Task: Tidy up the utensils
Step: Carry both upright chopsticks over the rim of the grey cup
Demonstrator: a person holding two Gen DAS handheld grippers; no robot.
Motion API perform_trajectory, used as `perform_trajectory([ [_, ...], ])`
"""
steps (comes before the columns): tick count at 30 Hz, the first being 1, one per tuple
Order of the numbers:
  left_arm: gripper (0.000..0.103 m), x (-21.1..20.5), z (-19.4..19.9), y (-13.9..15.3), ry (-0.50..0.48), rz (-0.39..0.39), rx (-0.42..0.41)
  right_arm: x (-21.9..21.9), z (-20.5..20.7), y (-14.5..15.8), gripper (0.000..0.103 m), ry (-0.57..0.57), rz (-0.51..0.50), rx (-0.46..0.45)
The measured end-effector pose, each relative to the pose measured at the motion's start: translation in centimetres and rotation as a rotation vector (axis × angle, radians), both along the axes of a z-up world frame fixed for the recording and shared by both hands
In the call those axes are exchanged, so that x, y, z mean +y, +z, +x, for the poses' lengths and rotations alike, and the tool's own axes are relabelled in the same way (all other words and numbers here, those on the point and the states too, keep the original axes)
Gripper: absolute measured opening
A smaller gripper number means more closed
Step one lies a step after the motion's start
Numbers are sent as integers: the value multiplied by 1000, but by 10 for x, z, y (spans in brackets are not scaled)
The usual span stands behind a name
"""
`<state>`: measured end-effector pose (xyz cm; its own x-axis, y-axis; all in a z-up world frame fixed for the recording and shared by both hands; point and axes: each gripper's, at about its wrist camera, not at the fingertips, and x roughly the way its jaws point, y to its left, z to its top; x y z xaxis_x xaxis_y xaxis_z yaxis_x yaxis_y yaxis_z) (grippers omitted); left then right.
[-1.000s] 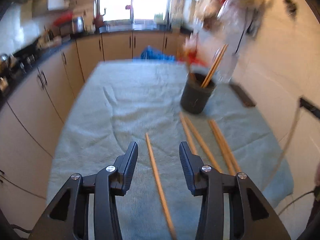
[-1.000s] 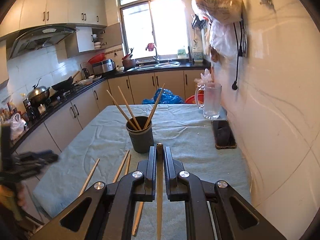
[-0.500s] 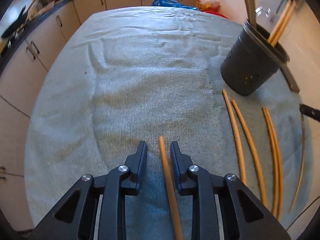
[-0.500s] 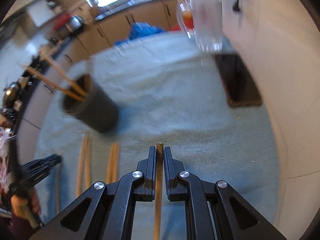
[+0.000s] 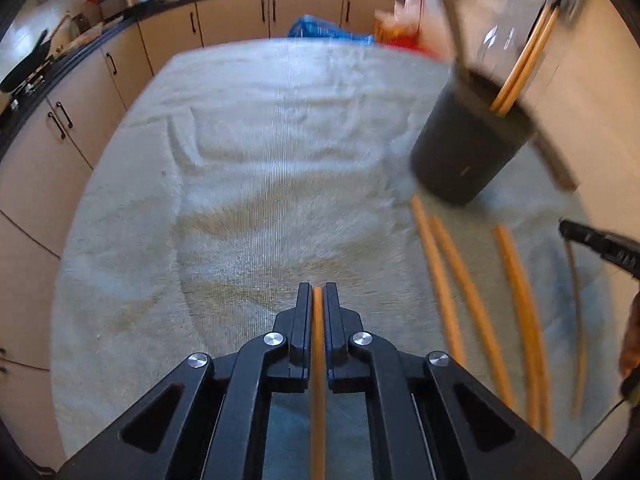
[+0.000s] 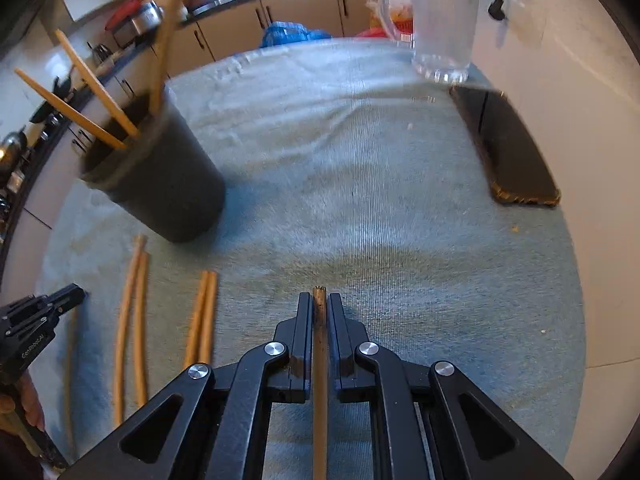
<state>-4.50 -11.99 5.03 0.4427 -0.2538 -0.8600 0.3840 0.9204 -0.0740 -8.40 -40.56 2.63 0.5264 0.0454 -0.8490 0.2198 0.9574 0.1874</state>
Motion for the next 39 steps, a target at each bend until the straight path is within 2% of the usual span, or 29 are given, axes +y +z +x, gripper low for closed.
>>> perform_trajectory([
  [7, 5, 16, -69, 79, -23, -114, -229, 9, -57, 67, 8, 7, -6, -204],
  [11, 5, 21, -110, 112, -36, -133, -364, 24, -95, 101, 8, 14, -29, -317],
  [15, 5, 36, -142, 130, -32, -149, -458, 38, -129, 121, 8, 28, -70, -389],
  [21, 5, 51, -181, 146, -26, -192, -515, 51, -167, 136, 8, 37, -100, -462],
  [27, 5, 56, -204, 160, -27, -217, -568, 58, -193, 153, 8, 36, -134, -520],
  [31, 5, 56, -207, 169, -28, -220, -602, 60, -199, 162, 8, 31, -158, -557],
  [39, 5, 47, -188, 185, -37, -238, -608, 61, -192, 176, 8, 38, -172, -593],
])
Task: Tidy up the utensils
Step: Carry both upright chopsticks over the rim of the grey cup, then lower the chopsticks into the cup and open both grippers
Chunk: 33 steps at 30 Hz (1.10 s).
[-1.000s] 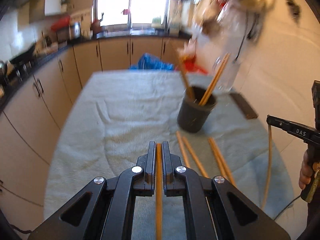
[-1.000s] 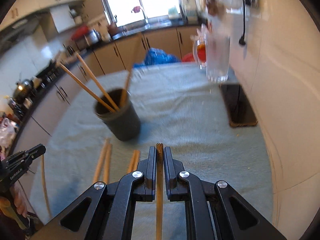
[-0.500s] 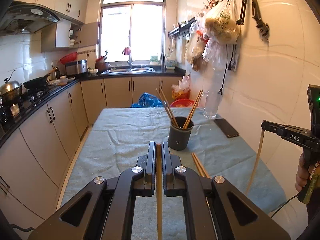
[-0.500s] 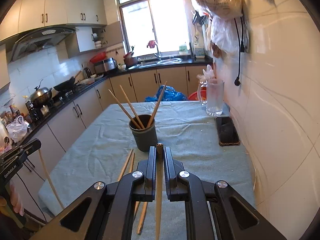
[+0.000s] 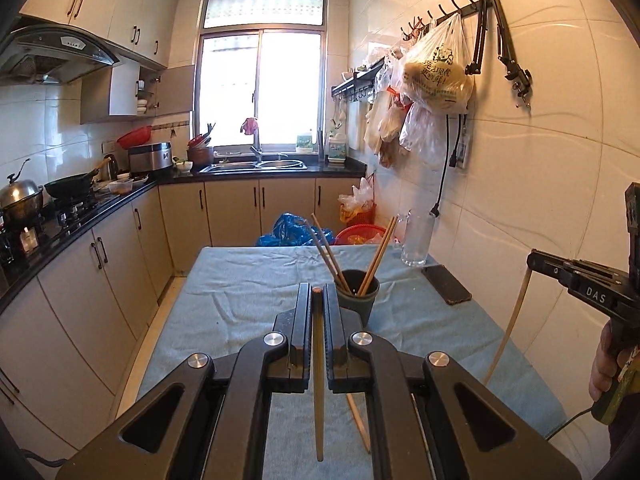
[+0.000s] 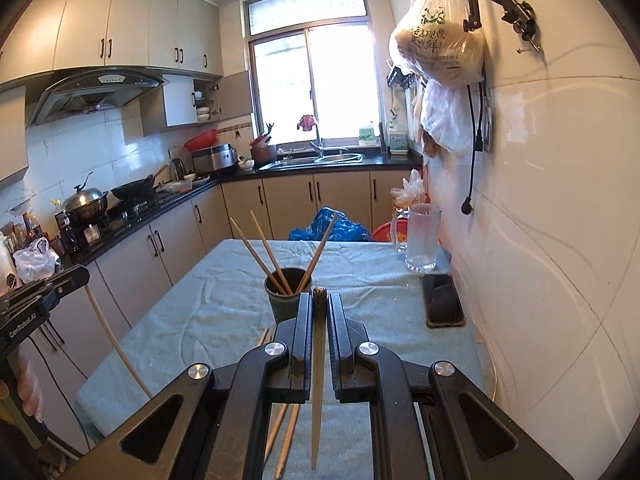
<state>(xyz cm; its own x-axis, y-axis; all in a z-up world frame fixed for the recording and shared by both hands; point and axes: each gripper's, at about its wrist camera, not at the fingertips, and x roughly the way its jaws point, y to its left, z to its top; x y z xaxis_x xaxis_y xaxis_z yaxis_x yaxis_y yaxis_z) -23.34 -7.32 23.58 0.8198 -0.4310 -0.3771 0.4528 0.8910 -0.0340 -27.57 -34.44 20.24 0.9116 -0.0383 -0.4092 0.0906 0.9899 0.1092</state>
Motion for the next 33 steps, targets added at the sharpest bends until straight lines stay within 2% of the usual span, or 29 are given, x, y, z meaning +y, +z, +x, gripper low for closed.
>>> perform_trajectory([
  [5, 5, -7, 19, 13, -10, -7, -8, -3, 14, 11, 8, 5, 10, -21],
  [10, 5, -20, 45, 42, -16, -42, -41, -5, 36, 31, 8, 10, 14, -70],
  [16, 5, -46, 83, 79, -12, -93, -90, -7, 78, 65, 8, 25, 60, -153],
  [21, 5, -75, 121, 96, -22, -149, -88, -8, 117, 82, 8, 20, 88, -209],
  [26, 5, -103, 158, 94, -7, -164, -94, -17, 159, 81, 8, -12, 129, -234],
  [29, 5, -118, 186, 81, -14, -169, -47, -22, 181, 68, 8, -36, 136, -221],
  [33, 5, -132, 219, 50, 0, -154, 37, -29, 207, 40, 8, -59, 145, -160],
])
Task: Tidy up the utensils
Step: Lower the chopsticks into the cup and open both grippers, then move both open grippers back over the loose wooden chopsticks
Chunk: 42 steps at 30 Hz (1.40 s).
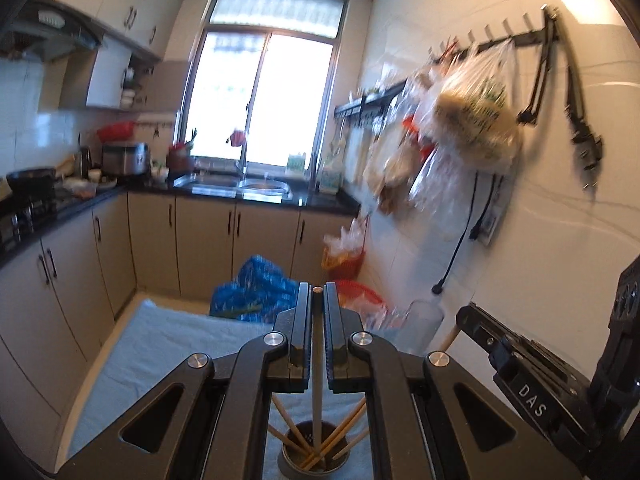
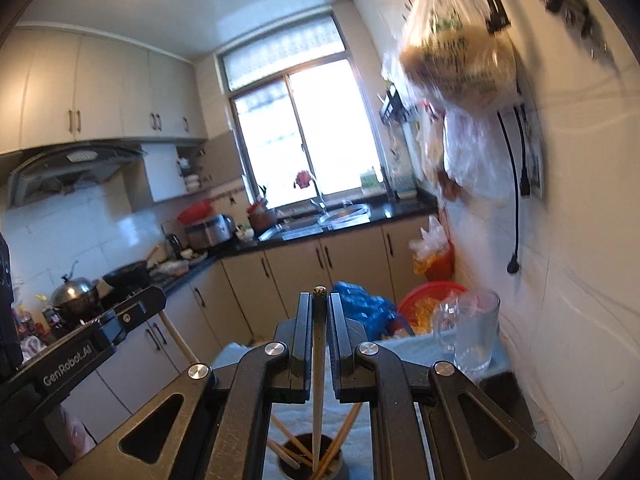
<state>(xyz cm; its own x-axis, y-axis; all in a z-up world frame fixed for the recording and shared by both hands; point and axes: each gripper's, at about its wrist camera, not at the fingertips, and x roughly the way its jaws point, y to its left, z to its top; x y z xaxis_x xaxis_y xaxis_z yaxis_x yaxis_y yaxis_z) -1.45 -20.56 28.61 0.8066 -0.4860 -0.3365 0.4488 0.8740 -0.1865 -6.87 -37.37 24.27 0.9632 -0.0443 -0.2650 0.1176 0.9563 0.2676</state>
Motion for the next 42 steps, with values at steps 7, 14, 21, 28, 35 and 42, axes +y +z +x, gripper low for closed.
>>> perform_trajectory([
  [7, 5, 5, 17, -32, 21, 18, 79, -8, 23, -40, 8, 11, 23, 99],
  [14, 20, 17, 1, -29, 20, 18, 73, -17, 28, -52, 15, -7, 61, 142],
  [21, 39, 45, -33, -12, 28, -10, 37, -18, 5, -38, 35, -20, 46, 133],
  [28, 52, 88, -83, -9, 64, -5, 0, -5, -42, -18, 57, -18, -26, 120],
  [35, 60, 119, -123, -41, 82, 56, 35, 10, -85, -37, 71, 29, -177, 255],
  [42, 60, 111, -117, -133, 12, 180, 290, 11, -112, -129, 71, 115, -148, 508],
])
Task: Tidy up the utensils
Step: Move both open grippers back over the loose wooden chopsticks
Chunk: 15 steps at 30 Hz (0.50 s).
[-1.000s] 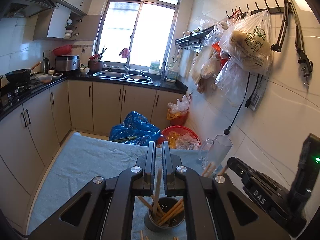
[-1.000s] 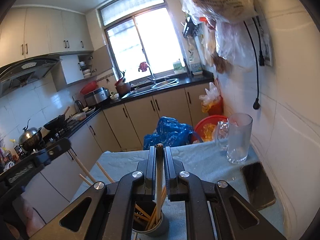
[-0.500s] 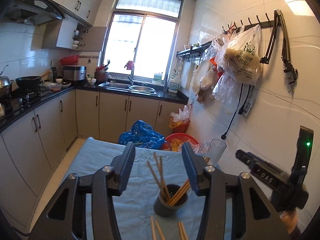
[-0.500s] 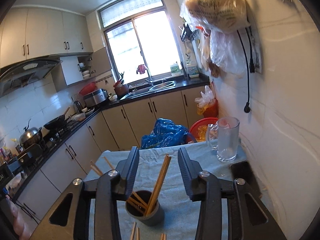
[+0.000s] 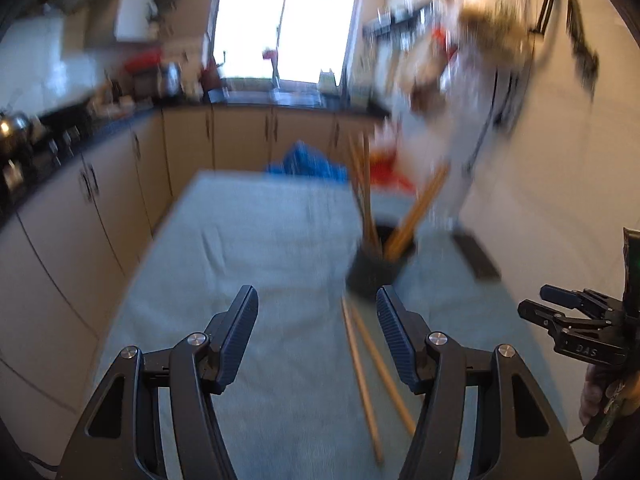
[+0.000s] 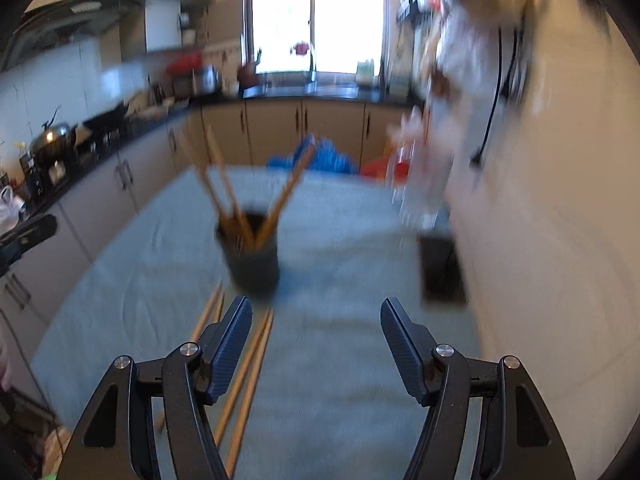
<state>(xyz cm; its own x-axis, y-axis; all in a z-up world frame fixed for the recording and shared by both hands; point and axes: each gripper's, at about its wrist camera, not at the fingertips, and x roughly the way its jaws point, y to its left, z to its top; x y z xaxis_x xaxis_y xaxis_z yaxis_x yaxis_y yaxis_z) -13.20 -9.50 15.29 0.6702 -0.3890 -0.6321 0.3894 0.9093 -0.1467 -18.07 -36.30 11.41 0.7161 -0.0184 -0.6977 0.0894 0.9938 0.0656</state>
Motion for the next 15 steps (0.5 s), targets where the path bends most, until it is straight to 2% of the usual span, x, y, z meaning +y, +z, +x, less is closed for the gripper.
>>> perform_trajectory([
  [2, 60, -8, 5, -25, -23, 26, 70, 0, -5, -34, 59, 32, 97, 55],
  [3, 59, -14, 8, -41, -31, 45, 108, 3, -6, -49, 47, 52, 142, 82],
  [5, 54, -23, 11, -65, -41, 75, 156, 9, -7, -73, 42, 75, 186, 115],
  [7, 48, -34, 14, -84, -64, 98, 196, 22, -6, -90, 34, 100, 165, 138],
  [11, 47, -56, 19, -108, -99, 135, 244, 40, 1, -106, 34, 117, 92, 153],
  [14, 47, -66, 23, -120, -111, 163, 261, 45, 7, -111, 34, 119, 83, 154],
  [15, 43, -70, 25, -125, -112, 178, 269, 45, 8, -113, 34, 117, 79, 153],
])
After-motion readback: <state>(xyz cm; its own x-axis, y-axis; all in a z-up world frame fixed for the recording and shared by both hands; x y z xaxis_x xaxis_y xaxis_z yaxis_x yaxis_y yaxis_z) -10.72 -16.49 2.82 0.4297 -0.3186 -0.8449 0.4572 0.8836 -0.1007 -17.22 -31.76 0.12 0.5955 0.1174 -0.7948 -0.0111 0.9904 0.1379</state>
